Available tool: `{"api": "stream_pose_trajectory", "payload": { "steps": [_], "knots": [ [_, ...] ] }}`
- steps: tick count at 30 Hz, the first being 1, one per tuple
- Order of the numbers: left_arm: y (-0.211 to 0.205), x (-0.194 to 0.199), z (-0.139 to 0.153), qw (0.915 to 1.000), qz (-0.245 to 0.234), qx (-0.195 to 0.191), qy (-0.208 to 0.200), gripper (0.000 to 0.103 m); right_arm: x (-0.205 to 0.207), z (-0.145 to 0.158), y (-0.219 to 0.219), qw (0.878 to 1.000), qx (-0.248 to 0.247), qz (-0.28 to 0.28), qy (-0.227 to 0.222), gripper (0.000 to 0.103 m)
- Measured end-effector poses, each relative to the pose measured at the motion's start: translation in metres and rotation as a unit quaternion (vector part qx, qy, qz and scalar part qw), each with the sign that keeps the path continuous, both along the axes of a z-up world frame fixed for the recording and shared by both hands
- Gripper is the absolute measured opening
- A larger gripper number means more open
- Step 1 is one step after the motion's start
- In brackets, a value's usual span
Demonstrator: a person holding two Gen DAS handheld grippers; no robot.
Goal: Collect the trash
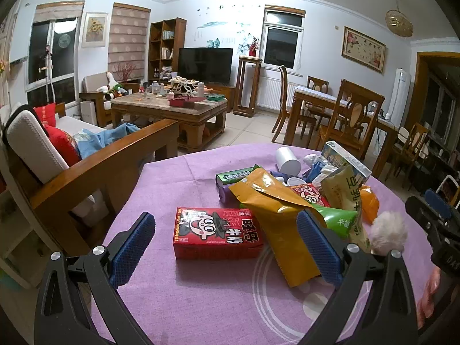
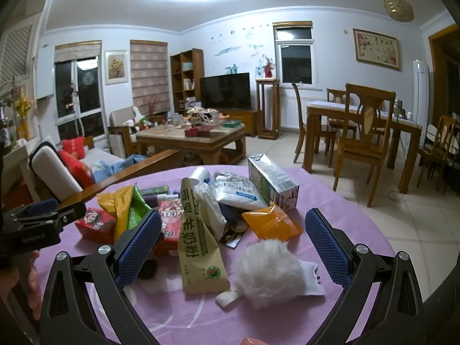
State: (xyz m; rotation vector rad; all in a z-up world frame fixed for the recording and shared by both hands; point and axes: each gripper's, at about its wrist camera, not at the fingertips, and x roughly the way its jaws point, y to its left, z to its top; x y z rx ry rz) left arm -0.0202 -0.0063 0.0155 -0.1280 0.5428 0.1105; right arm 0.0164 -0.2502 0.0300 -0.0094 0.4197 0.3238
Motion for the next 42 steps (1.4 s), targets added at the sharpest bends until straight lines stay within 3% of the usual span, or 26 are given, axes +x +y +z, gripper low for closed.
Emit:
{"api": "stream_pose_trajectory", "payload": {
  "steps": [42],
  "knots": [
    [-0.0038, -0.0015, 0.0004, 0.9999, -0.002, 0.011, -0.006, 0.098, -0.0001, 0.0006, 0.0058, 1.000, 0.006, 0.000, 0.004, 0.098]
  ]
}}
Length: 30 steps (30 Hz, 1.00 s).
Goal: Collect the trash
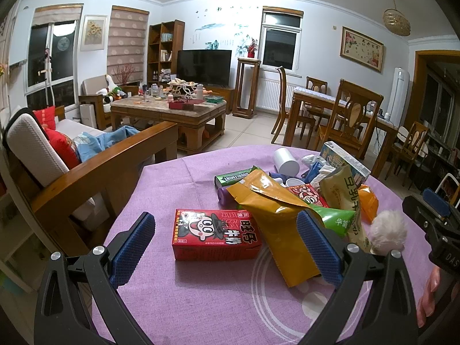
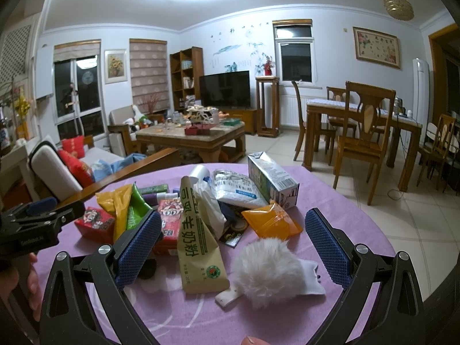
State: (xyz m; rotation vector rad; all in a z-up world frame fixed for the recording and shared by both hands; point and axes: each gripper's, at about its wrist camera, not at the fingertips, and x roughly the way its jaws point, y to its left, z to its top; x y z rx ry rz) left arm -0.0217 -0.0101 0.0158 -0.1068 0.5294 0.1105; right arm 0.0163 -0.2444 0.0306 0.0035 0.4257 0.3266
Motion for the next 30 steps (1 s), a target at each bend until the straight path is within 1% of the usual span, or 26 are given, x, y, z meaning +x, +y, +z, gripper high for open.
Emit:
{"api": "stream_pose_trajectory", "payload": {
  "steps": [2, 3, 4, 5, 7, 8, 10, 12, 13, 14, 15, 16, 17, 18, 19, 21, 22, 23, 24, 25, 26, 27, 28, 29, 30],
  "knots": [
    [0.002, 0.000, 0.000, 1.0000, -0.003, -0.010, 0.000, 0.098, 0.003, -0.001, 0.002, 1.000, 0.005, 0.005, 0.012, 0.098],
    [0.006, 0.001, 0.000, 0.9997, -0.007, -0.023, 0.001, 0.098, 0.011, -0.011, -0.012, 1.000, 0.011, 0.009, 0.018, 0.098],
    [0.009, 0.001, -0.001, 0.9994, -0.012, -0.033, 0.000, 0.098, 0.013, -0.008, -0.014, 0.999, 0.026, 0.019, 0.034, 0.098],
    [0.015, 0.001, 0.000, 0.9989, -0.021, -0.042, -0.003, 0.098, 0.022, -0.015, -0.019, 0.997, 0.041, 0.031, 0.052, 0.098],
    [0.029, 0.003, 0.001, 0.9978, -0.041, -0.053, -0.004, 0.098, 0.039, -0.018, -0.028, 0.993, 0.055, 0.043, 0.099, 0.098],
    [0.036, 0.006, 0.001, 0.9967, -0.056, -0.059, 0.001, 0.098, 0.047, -0.020, -0.030, 0.992, 0.059, 0.045, 0.106, 0.098],
    [0.045, 0.017, -0.001, 0.9949, -0.073, -0.065, 0.024, 0.098, 0.058, -0.007, -0.045, 0.983, 0.110, 0.052, 0.135, 0.098],
    [0.050, 0.031, -0.008, 0.9912, -0.097, -0.069, 0.059, 0.098, 0.082, 0.004, -0.053, 0.980, 0.104, 0.056, 0.162, 0.098],
    [0.050, 0.038, -0.013, 0.9883, -0.111, -0.074, 0.074, 0.098, 0.094, 0.009, -0.053, 0.980, 0.086, 0.055, 0.170, 0.098],
    [0.051, 0.046, -0.018, 0.9833, -0.133, -0.085, 0.091, 0.098, 0.102, 0.014, -0.055, 0.979, 0.087, 0.059, 0.172, 0.098],
    [0.051, 0.052, -0.022, 0.9783, -0.152, -0.094, 0.104, 0.098, 0.114, 0.017, -0.051, 0.982, 0.054, 0.058, 0.172, 0.098],
    [0.052, 0.056, -0.024, 0.9736, -0.170, -0.100, 0.115, 0.098, 0.123, 0.018, -0.047, 0.984, 0.042, 0.060, 0.164, 0.098],
    [0.053, 0.061, -0.026, 0.9676, -0.195, -0.097, 0.128, 0.098, 0.133, 0.018, -0.045, 0.982, 0.036, 0.064, 0.173, 0.098],
    [0.052, 0.064, -0.027, 0.9651, -0.208, -0.091, 0.131, 0.098, 0.143, 0.014, -0.041, 0.981, 0.025, 0.068, 0.180, 0.098],
    [0.052, 0.066, -0.026, 0.9617, -0.225, -0.082, 0.134, 0.098, 0.158, 0.008, -0.040, 0.977, 0.004, 0.068, 0.202, 0.098],
    [0.051, 0.072, -0.026, 0.9528, -0.267, -0.054, 0.135, 0.098, 0.177, 0.001, -0.037, 0.971, 0.002, 0.079, 0.225, 0.098],
    [0.048, 0.074, -0.025, 0.9480, -0.285, -0.031, 0.138, 0.098, 0.187, -0.003, -0.035, 0.969, -0.003, 0.082, 0.233, 0.098],
    [0.044, 0.078, -0.026, 0.9428, -0.301, 0.008, 0.143, 0.098, 0.194, -0.005, -0.033, 0.968, -0.008, 0.082, 0.239, 0.098],
    [0.041, 0.082, -0.028, 0.9379, -0.312, 0.039, 0.147, 0.098, 0.201, -0.008, -0.029, 0.967, -0.008, 0.085, 0.241, 0.098],
    [0.037, 0.085, -0.030, 0.9319, -0.324, 0.067, 0.150, 0.098, 0.208, -0.011, -0.027, 0.966, -0.012, 0.085, 0.245, 0.098],
    [0.029, 0.089, -0.034, 0.9222, -0.342, 0.095, 0.153, 0.098, 0.215, -0.013, -0.024, 0.966, -0.021, 0.082, 0.246, 0.098],
    [0.026, 0.090, -0.036, 0.9165, -0.353, 0.104, 0.156, 0.098, 0.221, -0.017, -0.021, 0.966, -0.028, 0.079, 0.246, 0.097],
    [0.023, 0.092, -0.040, 0.9087, -0.368, 0.109, 0.164, 0.098, 0.228, -0.021, -0.016, 0.965, -0.034, 0.076, 0.249, 0.096],
    [0.019, 0.095, -0.045, 0.8996, -0.384, 0.115, 0.174, 0.098, 0.236, -0.026, -0.011, 0.963, -0.036, 0.075, 0.256, 0.093],
    [0.016, 0.097, -0.049, 0.8944, -0.391, 0.124, 0.179, 0.098, 0.242, -0.030, -0.007, 0.962, -0.042, 0.072, 0.261, 0.090]
  ]
}}
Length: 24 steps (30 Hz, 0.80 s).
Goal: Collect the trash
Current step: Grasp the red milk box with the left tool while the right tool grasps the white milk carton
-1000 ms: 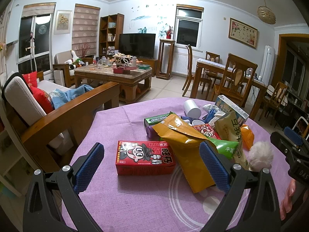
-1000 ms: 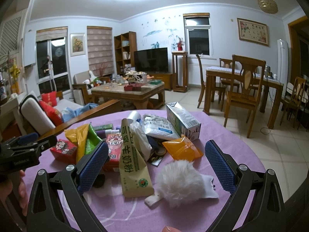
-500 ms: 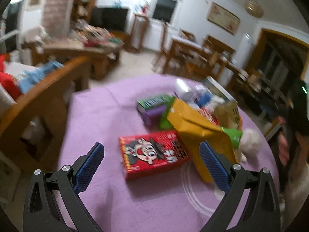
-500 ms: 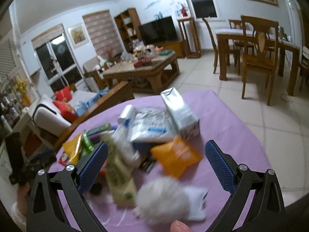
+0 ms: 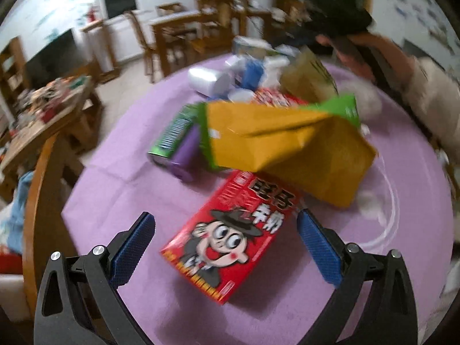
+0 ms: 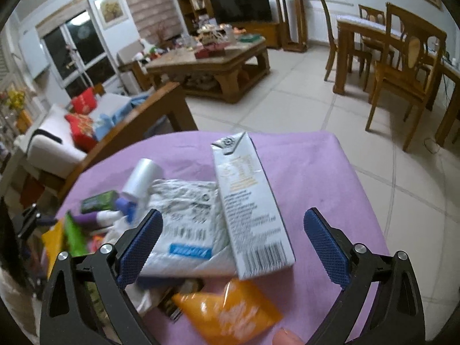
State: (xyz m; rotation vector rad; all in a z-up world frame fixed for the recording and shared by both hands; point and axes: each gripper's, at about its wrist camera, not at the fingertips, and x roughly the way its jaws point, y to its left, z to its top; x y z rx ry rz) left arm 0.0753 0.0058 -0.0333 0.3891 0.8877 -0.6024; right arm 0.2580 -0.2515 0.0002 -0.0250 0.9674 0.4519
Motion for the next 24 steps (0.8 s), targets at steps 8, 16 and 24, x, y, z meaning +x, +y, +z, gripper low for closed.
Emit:
{"api": "stream_pose_trajectory", "payload": {
  "steps": [8, 16, 24],
  "knots": [
    [-0.001, 0.013, -0.003, 0.9995, 0.000, -0.014, 0.029, 0.070, 0.019, -0.022, 0.007, 0.999, -0.012, -0.031, 0.027, 0.050],
    [0.007, 0.004, 0.003, 0.9985, 0.042, -0.032, 0.013, 0.049, -0.012, -0.008, -0.016, 0.997, 0.054, -0.054, 0.012, 0.044],
    [0.033, -0.037, 0.039, 0.9898, 0.105, -0.089, -0.036, 0.049, -0.089, 0.042, -0.047, 0.987, 0.154, -0.047, -0.028, 0.044]
  ]
}}
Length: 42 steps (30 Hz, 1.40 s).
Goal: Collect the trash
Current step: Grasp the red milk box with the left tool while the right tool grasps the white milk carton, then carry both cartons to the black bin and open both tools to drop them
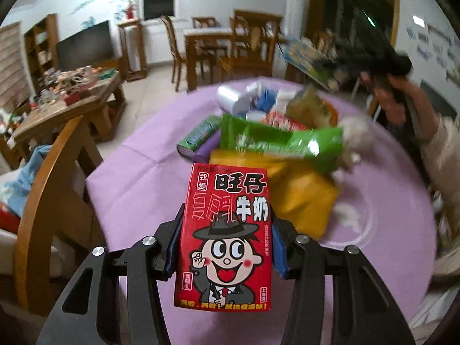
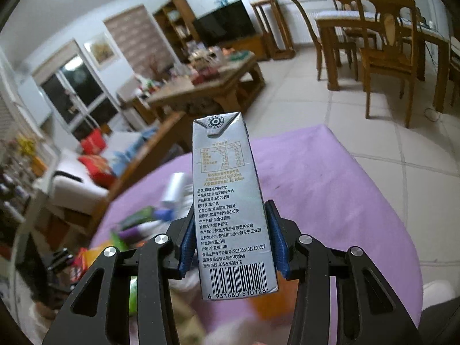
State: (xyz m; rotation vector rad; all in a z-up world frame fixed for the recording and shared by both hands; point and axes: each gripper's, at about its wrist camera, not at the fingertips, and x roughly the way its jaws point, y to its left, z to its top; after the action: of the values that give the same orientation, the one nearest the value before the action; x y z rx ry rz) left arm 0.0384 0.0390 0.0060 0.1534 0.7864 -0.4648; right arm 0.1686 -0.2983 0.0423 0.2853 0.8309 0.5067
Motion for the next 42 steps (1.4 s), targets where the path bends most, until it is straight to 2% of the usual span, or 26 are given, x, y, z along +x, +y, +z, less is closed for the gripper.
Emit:
{"api": "stream_pose_trajectory", "payload": {
  "steps": [3, 7, 14, 18, 26, 33, 38, 42],
  "knots": [
    [0.001, -0.021, 0.019, 0.9993, 0.015, -0.029, -0.020, 0.049, -0.036, 0.007, -0.010, 0.999, 0.031, 0.015, -0.007, 0.044],
    [-0.025, -0.038, 0.041, 0.9979, 0.004, -0.051, -0.040, 0.049, -0.085, 0.012, -0.032, 0.997, 0.072, 0.025, -0.013, 0.044],
    [-0.123, -0.040, 0.056, 0.9937, -0.071, -0.071, -0.051, 0.049, -0.157, 0.020, -0.112, 0.995, 0.096, -0.010, -0.039, 0.044],
    [-0.190, -0.031, 0.055, 0.9881, -0.122, -0.083, -0.043, 0.049, -0.193, 0.016, -0.170, 0.993, 0.080, -0.061, -0.060, 0.044],
    [-0.335, -0.008, 0.044, 0.9650, -0.225, -0.135, 0.005, 0.049, -0.274, -0.007, -0.304, 0.977, 0.058, -0.194, -0.067, 0.044],
    [-0.448, -0.006, 0.020, 0.9416, -0.297, -0.148, 0.056, 0.049, -0.344, -0.049, -0.419, 0.946, 0.056, -0.316, -0.048, 0.044],
    [-0.502, -0.016, 0.006, 0.9296, -0.323, -0.155, 0.084, 0.049, -0.377, -0.076, -0.466, 0.931, 0.056, -0.359, -0.030, 0.044],
    [-0.526, -0.021, -0.006, 0.9252, -0.329, -0.157, 0.107, 0.049, -0.398, -0.091, -0.481, 0.925, 0.042, -0.376, -0.027, 0.044]
  ]
}}
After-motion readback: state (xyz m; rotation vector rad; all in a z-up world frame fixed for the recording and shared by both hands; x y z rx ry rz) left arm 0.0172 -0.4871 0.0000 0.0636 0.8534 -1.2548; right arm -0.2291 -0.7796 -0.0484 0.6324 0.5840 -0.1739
